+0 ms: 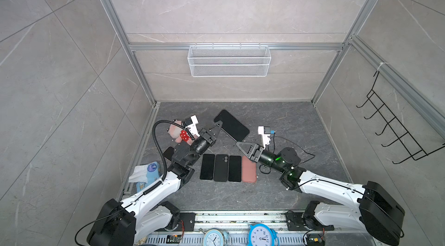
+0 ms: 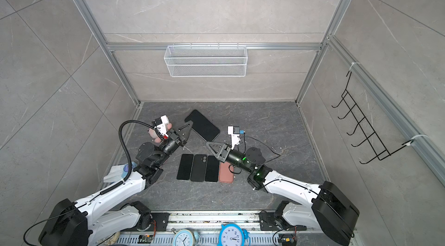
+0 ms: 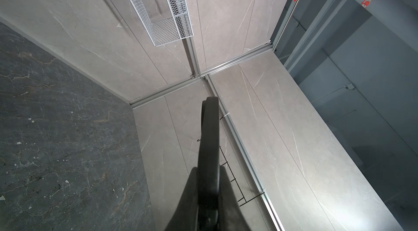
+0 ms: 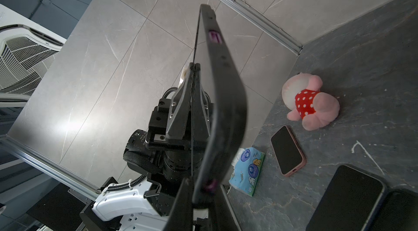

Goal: Take the phone out of the phone case
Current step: Remove the phone case from the phone.

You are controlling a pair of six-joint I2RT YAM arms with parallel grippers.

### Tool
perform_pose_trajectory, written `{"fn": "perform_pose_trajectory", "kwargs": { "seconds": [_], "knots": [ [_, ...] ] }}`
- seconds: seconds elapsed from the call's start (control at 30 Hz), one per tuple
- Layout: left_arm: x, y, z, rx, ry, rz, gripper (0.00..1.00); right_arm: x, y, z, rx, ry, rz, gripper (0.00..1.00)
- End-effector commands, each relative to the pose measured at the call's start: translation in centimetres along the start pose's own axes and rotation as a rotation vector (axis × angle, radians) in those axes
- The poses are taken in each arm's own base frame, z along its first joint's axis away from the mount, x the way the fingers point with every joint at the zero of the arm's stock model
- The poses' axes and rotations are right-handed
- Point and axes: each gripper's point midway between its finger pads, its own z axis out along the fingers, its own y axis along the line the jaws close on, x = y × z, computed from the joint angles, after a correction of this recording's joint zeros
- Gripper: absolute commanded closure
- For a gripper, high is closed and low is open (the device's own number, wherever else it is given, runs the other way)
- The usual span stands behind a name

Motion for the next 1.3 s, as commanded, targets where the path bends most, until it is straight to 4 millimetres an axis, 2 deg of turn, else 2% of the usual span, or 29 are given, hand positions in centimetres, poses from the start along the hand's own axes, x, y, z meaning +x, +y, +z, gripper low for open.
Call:
{"fn": "perform_pose_trajectory", "kwargs": {
  "seconds": [0.0, 0.13, 0.23, 0.47, 0.67, 0.93, 0.97, 1.03, 1.1, 1.17, 1.27],
  "knots": [
    [-1.2, -3.4, -0.3, 0.088, -0.045, 0.017, 1.00, 0.7, -0.6, -0.2, 0.021, 0.023, -0.094, 1.00],
    [-1.0, -3.1, -0.4, 0.041, -0.021, -0.025, 1.00, 1.7, -2.1, -0.2, 0.076, 0.083, -0.233, 1.00],
    [-0.2, -2.9, -0.1, 0.004, 0.030, -0.072, 1.00, 1.7, -3.2, -0.3, 0.157, 0.118, -0.388, 1.00],
    [1.3, -2.5, 0.2, -0.045, 0.130, -0.113, 1.00, -1.2, -3.2, -0.6, 0.275, 0.067, -0.674, 1.00],
    [1.8, -2.8, 0.6, -0.047, 0.174, -0.112, 1.00, -2.2, -3.1, -0.8, 0.332, 0.083, -0.802, 1.00],
    [1.6, -3.2, 1.0, -0.039, 0.194, -0.103, 1.00, -2.5, -2.9, -2.4, 0.372, 0.082, -0.850, 1.00],
    [1.4, -3.3, 1.0, -0.036, 0.195, -0.100, 1.00, -2.4, -3.0, -2.8, 0.381, 0.085, -0.849, 0.97],
    [0.8, -3.5, 0.8, -0.034, 0.202, -0.087, 1.00, -2.0, -3.2, -3.7, 0.396, 0.102, -0.845, 0.83],
    [-0.1, -3.6, 0.4, -0.034, 0.203, -0.069, 1.00, -1.5, -3.2, -4.8, 0.397, 0.119, -0.845, 0.63],
    [-0.9, -4.1, 0.0, -0.034, 0.242, -0.014, 1.00, -1.0, -3.1, -5.9, 0.400, 0.149, -0.854, 0.49],
    [-0.9, -4.9, -0.2, -0.032, 0.367, 0.111, 1.00, -0.5, -2.2, -6.8, 0.396, 0.222, -0.871, 0.35]
  ]
}}
